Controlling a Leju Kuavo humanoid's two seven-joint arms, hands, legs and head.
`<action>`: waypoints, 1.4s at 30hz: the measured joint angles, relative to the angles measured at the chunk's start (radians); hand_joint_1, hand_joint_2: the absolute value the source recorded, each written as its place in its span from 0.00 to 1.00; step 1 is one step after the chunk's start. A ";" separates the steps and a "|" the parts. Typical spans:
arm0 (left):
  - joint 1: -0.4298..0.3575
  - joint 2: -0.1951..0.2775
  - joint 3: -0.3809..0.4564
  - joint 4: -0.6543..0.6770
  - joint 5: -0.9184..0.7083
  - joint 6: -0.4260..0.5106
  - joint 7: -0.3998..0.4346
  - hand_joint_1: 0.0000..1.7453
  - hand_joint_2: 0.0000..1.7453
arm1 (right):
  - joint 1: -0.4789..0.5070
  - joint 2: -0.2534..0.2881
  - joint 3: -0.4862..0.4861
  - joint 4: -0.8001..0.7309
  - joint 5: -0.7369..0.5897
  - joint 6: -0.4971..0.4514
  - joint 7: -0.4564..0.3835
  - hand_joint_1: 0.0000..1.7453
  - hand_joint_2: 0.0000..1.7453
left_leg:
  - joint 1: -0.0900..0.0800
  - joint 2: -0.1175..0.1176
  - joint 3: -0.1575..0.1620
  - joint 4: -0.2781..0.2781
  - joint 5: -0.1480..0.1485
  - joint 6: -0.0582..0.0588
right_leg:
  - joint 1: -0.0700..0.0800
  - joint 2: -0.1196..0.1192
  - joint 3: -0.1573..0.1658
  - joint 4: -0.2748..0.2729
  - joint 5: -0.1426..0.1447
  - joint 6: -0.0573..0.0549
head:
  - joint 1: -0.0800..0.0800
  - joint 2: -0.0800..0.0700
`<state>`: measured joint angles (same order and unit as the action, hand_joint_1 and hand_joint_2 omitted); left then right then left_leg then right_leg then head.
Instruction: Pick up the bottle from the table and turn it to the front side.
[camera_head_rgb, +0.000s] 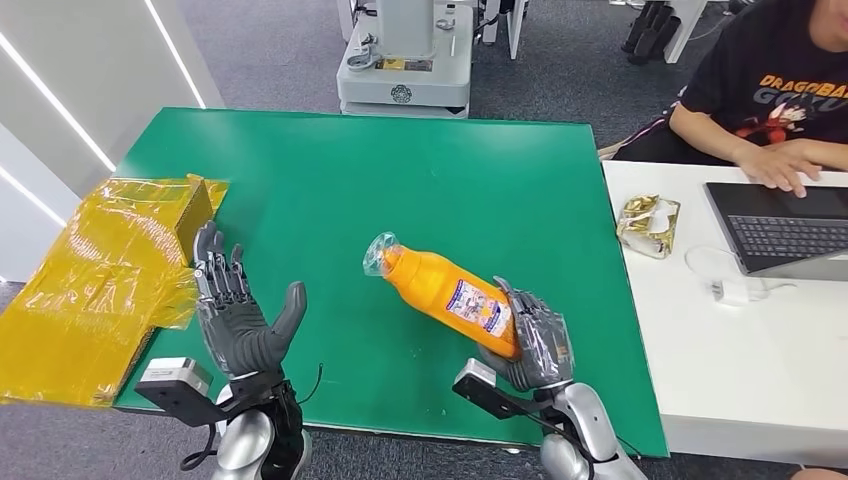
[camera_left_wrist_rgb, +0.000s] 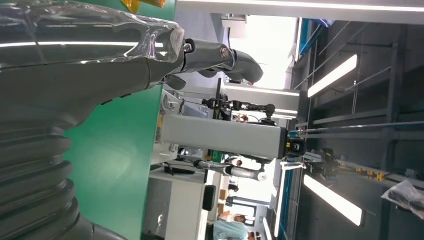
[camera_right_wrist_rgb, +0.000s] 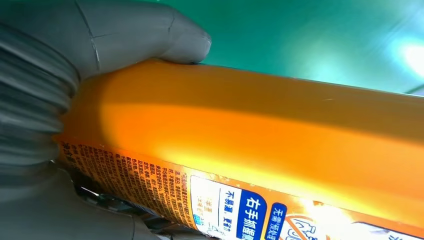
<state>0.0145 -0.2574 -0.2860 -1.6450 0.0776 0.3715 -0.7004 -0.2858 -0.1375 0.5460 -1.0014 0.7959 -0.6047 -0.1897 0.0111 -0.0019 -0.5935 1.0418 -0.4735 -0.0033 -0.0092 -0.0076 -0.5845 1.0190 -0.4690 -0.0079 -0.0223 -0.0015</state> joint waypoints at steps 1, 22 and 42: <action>0.000 -0.001 0.003 0.002 0.016 -0.006 0.000 0.00 1.00 | 0.015 0.006 -0.013 -0.010 -0.008 -0.017 -0.011 1.00 1.00 | 0.000 0.000 0.000 0.000 0.000 0.000 | 0.000 0.000 0.000 0.000 0.000 0.000 | 0.000 0.000; -0.047 0.004 -0.011 0.143 0.194 -0.283 0.051 0.00 1.00 | 0.139 0.099 -0.215 -0.117 0.087 -0.089 -0.216 1.00 1.00 | 0.000 0.001 -0.001 0.000 0.000 0.000 | 0.000 0.001 -0.002 0.000 0.000 0.000 | 0.000 0.000; -0.191 0.014 -0.047 0.365 0.109 -0.482 0.075 0.00 1.00 | 0.059 0.100 -0.101 -0.137 0.115 0.068 -0.055 1.00 1.00 | 0.000 0.002 -0.002 0.000 0.000 0.000 | 0.000 0.002 -0.002 0.000 0.001 0.000 | 0.000 0.000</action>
<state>-0.1761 -0.2436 -0.3326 -1.2800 0.1862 -0.1107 -0.6255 -0.2266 -0.0380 0.4451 -1.1381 0.9109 -0.5367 -0.2450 0.0112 -0.0003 -0.5952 1.0421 -0.4735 -0.0030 -0.0091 -0.0061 -0.5869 1.0193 -0.4682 -0.0077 -0.0225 -0.0015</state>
